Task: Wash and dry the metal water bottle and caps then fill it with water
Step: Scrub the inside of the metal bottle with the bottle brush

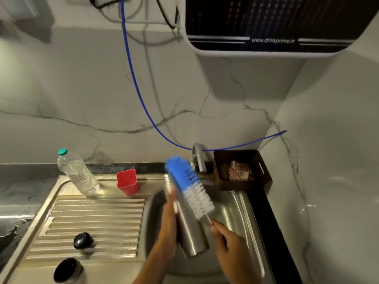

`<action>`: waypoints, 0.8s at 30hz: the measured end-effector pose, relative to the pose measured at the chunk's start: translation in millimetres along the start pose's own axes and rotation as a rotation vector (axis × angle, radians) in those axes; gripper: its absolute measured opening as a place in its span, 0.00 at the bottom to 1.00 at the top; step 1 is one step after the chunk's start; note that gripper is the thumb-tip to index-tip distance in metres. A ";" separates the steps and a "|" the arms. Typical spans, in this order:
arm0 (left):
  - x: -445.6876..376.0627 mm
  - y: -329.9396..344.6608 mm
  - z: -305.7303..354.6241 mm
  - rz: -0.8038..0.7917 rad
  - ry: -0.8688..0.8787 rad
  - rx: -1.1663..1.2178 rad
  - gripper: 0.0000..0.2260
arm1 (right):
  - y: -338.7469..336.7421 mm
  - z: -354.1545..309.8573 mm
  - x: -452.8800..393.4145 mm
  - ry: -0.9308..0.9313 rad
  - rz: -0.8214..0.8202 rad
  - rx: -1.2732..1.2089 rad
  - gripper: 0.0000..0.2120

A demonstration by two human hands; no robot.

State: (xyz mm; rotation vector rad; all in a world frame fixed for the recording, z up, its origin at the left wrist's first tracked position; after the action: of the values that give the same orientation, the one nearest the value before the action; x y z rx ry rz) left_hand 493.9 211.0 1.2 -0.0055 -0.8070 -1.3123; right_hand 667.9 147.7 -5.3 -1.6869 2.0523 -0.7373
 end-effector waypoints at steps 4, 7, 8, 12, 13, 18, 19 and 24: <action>-17.5 -13.0 10.5 0.022 0.039 -0.017 0.34 | -1.1 10.6 1.1 0.006 -0.039 0.007 0.07; -32.1 -27.1 43.0 0.095 0.092 0.034 0.29 | 6.5 11.7 16.8 -0.004 -0.113 0.005 0.11; -30.6 -28.6 47.1 0.097 0.085 0.062 0.29 | 11.2 5.9 17.2 -0.066 -0.101 0.061 0.08; -2.5 -11.9 25.7 0.036 0.008 0.022 0.30 | 21.8 -12.9 -5.6 -0.093 -0.026 0.060 0.13; -0.7 -10.8 19.6 0.046 0.014 -0.002 0.31 | 24.9 -10.6 -12.1 -0.094 -0.058 0.082 0.13; -25.3 -37.9 58.4 0.242 0.149 0.053 0.37 | 7.0 -11.8 11.4 -0.112 -0.067 0.110 0.20; -28.1 -41.8 64.1 0.232 0.137 0.090 0.38 | 6.6 -11.7 16.8 -0.111 -0.047 0.083 0.18; 9.3 -14.3 31.0 0.037 0.024 0.047 0.28 | 30.6 -12.8 -6.6 -0.105 -0.003 0.057 0.17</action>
State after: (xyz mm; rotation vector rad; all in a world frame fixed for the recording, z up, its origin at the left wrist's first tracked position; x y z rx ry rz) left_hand 465.8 212.4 22.7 0.0326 -0.8136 -1.2561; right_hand 637.8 160.4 -14.3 -1.6612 1.9394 -0.6867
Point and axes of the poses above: each hand's wrist, its own x-axis away from the middle knuckle, its own y-axis out of the palm, z = x × y, the point moved 4 cm from there along -x, towards the middle knuckle, and after that the axes turned 5 degrees about x, right-handed, at the moved point
